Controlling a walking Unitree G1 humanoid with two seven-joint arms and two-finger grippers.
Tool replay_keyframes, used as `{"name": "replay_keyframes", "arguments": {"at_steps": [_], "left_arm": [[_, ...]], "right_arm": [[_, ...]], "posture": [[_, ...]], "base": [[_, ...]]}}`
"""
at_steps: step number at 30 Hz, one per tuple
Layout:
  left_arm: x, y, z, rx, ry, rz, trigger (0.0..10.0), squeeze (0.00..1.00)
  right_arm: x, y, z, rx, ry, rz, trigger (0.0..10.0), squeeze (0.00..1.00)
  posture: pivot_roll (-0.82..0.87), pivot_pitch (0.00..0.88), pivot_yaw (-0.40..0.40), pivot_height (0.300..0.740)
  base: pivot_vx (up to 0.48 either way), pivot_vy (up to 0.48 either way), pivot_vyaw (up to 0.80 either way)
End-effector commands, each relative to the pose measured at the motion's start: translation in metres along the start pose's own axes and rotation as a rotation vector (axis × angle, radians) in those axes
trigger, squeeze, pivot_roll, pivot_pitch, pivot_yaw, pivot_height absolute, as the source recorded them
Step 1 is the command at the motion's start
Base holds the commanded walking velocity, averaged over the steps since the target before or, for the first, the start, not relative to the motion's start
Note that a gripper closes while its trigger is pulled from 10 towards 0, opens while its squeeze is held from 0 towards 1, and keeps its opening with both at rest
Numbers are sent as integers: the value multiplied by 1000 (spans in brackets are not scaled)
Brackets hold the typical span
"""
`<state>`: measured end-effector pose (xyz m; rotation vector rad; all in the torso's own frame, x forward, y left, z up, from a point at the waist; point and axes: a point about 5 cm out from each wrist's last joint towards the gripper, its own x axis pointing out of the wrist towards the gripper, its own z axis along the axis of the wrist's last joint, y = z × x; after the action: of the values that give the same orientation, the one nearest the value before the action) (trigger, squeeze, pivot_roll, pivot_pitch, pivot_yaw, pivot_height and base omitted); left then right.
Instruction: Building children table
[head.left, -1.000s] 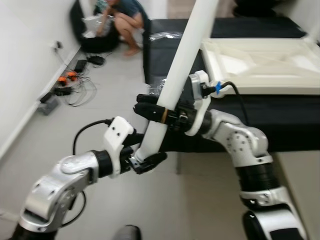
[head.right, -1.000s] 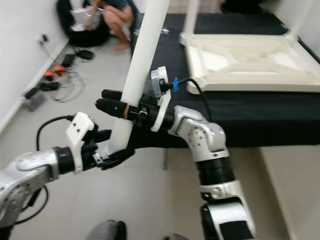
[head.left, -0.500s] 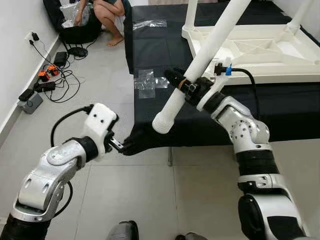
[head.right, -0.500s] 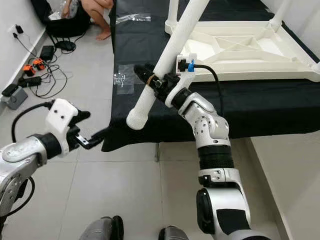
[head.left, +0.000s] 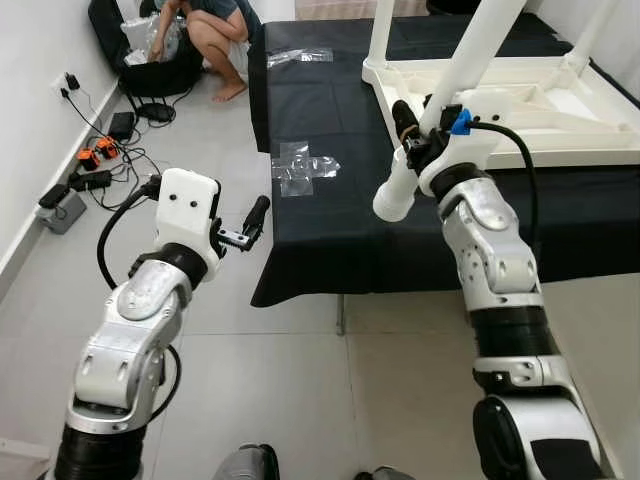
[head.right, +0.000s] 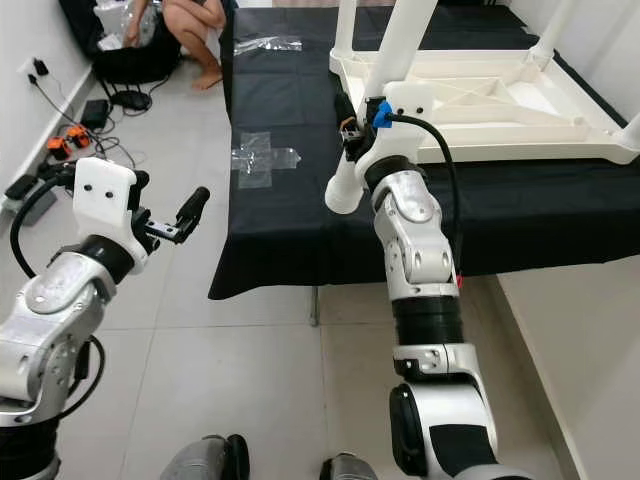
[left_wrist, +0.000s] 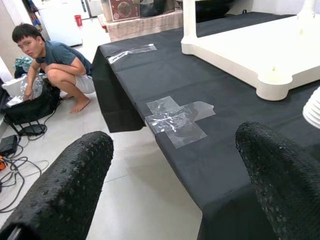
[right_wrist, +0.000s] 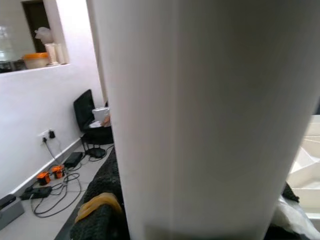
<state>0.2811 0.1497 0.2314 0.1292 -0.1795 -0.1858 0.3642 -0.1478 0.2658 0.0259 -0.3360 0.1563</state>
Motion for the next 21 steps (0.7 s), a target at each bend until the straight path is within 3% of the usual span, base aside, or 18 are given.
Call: {"name": "replay_keyframes", "arguments": {"at_steps": [1,4,14,21], "left_arm": [[2,-4,3,3,-26,26,10000,0],[4,-3,4,-4,-36,47,10000,0],[14,0,17,0,-101,120,10000,0],[16,3,19,2,-114,134,10000,0]], "right_arm": [[-3,2,0,-33,1,-17,10000,0],[-4,3,-2,-41,8,-23,10000,0],[-3,12,9,-78,-58,-78,10000,0],[1,15,18,-66,-83,-78,10000,0]], "posture": [[59,118,-41,740],[58,119,-45,740],[51,121,-53,740],[54,130,-57,740]], "base": [[0,0,-800],[0,0,-800],[0,0,0],[313,0,0]]}}
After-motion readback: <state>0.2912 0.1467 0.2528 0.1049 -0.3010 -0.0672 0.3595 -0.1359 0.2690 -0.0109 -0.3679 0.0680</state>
